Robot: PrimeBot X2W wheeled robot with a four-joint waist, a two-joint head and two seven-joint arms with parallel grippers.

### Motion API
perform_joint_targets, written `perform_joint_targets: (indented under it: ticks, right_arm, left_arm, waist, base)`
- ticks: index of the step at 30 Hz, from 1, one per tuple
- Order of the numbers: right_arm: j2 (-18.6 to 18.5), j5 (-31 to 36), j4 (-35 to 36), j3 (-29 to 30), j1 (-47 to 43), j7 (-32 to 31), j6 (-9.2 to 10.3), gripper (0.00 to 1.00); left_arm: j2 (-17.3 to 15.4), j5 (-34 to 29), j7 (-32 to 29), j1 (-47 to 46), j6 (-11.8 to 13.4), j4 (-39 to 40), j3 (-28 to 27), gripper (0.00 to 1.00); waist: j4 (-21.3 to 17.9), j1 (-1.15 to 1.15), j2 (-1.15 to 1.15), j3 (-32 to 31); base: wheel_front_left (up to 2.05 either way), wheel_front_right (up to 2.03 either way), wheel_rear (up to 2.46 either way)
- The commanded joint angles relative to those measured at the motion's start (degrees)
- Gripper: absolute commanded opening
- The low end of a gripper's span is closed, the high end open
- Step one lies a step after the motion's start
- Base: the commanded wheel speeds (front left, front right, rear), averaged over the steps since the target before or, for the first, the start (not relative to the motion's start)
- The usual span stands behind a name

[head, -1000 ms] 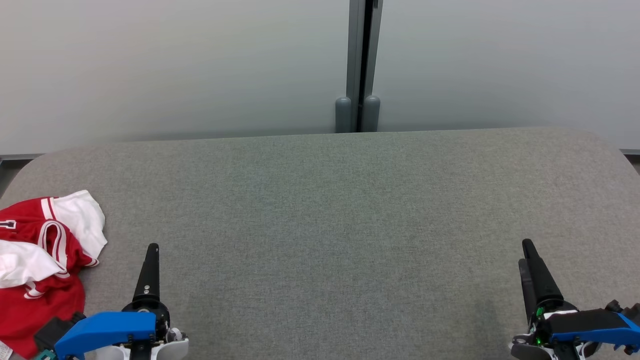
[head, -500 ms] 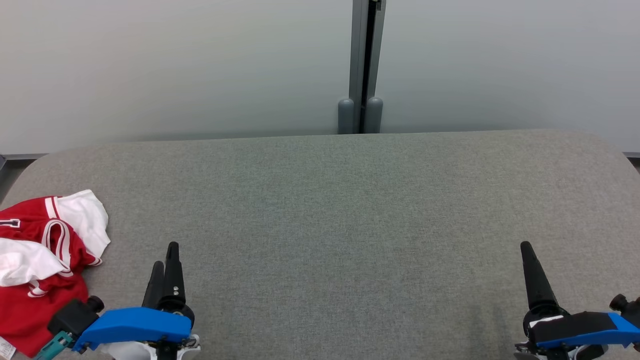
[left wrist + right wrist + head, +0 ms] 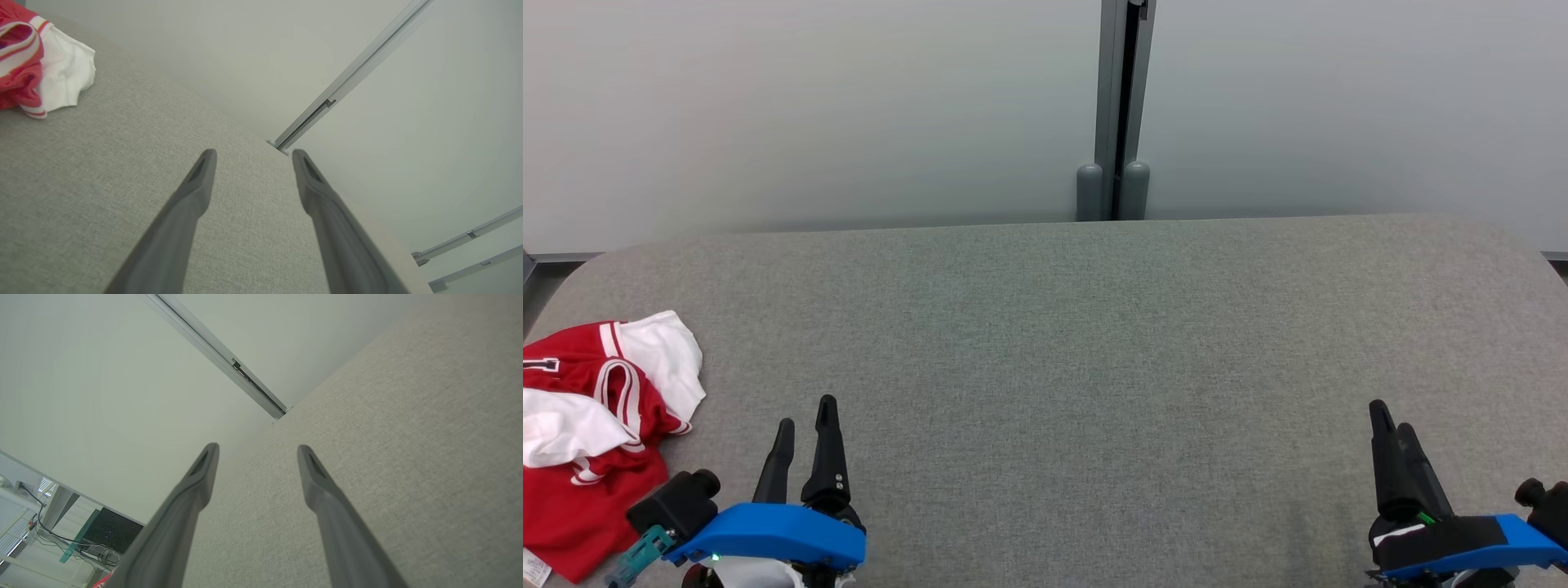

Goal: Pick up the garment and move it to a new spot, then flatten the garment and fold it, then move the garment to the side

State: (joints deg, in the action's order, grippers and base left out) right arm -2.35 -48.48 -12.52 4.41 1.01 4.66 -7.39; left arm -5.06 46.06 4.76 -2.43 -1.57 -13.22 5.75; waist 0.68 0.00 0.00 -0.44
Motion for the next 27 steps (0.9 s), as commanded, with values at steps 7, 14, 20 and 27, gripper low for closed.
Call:
perform_joint_targets:
  ticks: [7, 14, 20, 27]
  right_arm:
    - [-0.46, 6.62, 0.47, 0.38, 0.08, 1.22, -0.09, 1.00]
    - [-0.51, 10.74, 0.63, 0.56, -0.30, 2.30, -0.10, 1.00]
    - [-0.55, 15.17, 0.65, 0.57, -0.56, 2.89, -0.11, 1.00]
    - [-0.58, 20.26, 0.61, 0.78, -0.87, 3.03, -0.12, 1.00]
  left_arm:
    - [-1.06, -6.93, 1.72, -0.33, 0.68, 0.72, 1.82, 1.00]
    - [-1.56, -11.76, 2.87, -0.11, 1.28, 1.08, 2.95, 1.00]
    - [-1.96, -15.43, 3.78, 0.19, 1.64, 0.54, 3.81, 1.00]
    - [-2.29, -19.37, 4.81, 0.10, 2.10, -0.78, 5.04, 1.00]
  waist:
    - [-0.05, 0.00, 0.00, -0.08]
    - [0.02, 0.00, 0.00, -0.20]
    - [0.05, 0.00, 0.00, -0.27]
    - [0.15, 0.00, 0.00, -0.56]
  base:
    - [0.00, 0.00, 0.00]
    - [0.00, 0.00, 0.00]
    - [0.00, 0.00, 0.00]
    - [0.00, 0.00, 0.00]
